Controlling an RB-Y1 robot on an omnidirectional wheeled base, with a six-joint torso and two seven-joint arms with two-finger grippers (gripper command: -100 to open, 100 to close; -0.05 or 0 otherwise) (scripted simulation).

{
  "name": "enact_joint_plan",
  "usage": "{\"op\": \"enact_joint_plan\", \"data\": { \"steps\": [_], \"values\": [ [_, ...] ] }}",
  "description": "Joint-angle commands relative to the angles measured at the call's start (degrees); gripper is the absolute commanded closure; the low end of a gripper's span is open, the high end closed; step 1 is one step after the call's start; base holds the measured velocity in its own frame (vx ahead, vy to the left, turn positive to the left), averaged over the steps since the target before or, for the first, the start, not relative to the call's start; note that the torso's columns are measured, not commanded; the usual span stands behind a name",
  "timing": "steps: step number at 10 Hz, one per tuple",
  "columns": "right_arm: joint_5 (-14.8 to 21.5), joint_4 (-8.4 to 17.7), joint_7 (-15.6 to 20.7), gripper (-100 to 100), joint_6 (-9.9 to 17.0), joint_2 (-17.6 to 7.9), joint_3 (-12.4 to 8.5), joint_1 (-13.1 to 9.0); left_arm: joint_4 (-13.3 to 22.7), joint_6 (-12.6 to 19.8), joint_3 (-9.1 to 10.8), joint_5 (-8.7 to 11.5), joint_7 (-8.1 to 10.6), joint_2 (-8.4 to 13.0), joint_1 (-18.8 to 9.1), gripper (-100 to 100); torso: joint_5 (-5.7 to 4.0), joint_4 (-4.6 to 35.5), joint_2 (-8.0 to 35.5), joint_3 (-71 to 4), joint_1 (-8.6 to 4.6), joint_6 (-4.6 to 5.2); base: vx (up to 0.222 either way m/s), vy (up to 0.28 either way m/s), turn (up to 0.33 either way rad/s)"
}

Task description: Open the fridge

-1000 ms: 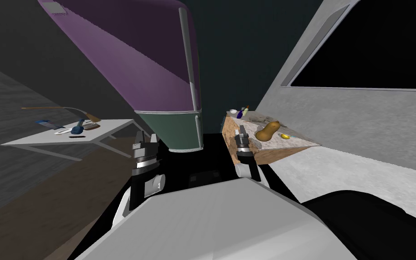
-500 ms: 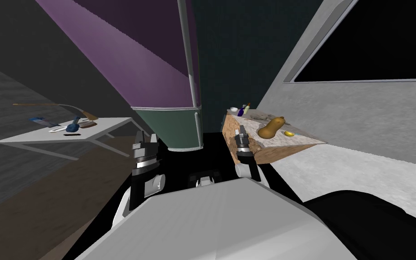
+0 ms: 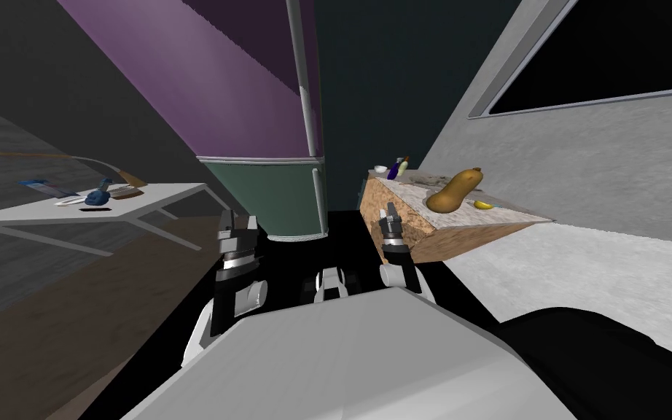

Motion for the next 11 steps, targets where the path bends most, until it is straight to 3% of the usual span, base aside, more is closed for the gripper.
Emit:
{"op": "enact_joint_plan", "data": {
  "steps": [1,4,5,7,8,11],
  "values": [
    [0.0,0.0,0.0,0,0.0,0.0,0.0,0.0,3.2,1.3,-0.86,-0.9,0.55,2.9,-3.8,-100,0.00,0.6,0.5,-1.1,0.00,0.00,0.004,0.001,-0.029],
    [0.0,0.0,0.0,0,0.0,0.0,0.0,0.0,8.0,3.3,-2.44,-2.5,1.37,4.9,-9.5,-100,0.00,0.8,0.7,-1.4,-0.01,-0.01,0.009,0.002,-0.032],
    [0.0,0.0,0.0,0,0.0,0.0,0.0,0.0,8.0,3.3,-2.44,-2.5,1.37,4.9,-9.9,-100,-0.01,0.8,0.8,-1.4,-0.02,-0.01,0.008,0.002,-0.011],
    [0.0,0.0,0.0,0,0.0,0.0,0.0,0.0,12.0,4.9,-3.76,-3.8,2.05,6.0,-13.9,-100,-0.01,0.8,0.8,-1.4,-0.02,0.00,0.006,0.001,-0.032],
    [0.0,0.0,0.0,0,0.0,0.0,0.0,0.0,12.0,4.9,-3.76,-3.8,2.05,6.0,-14.9,-100,0.00,0.8,0.8,-1.4,-0.02,-0.01,0.006,0.002,-0.017],
    [0.0,0.0,0.0,0,0.0,0.0,0.0,0.0,16.4,6.8,-5.22,-5.2,2.81,6.8,-20.5,-100,0.00,0.8,0.7,-1.4,-0.02,0.00,0.009,0.001,-0.031]
  ]
}}
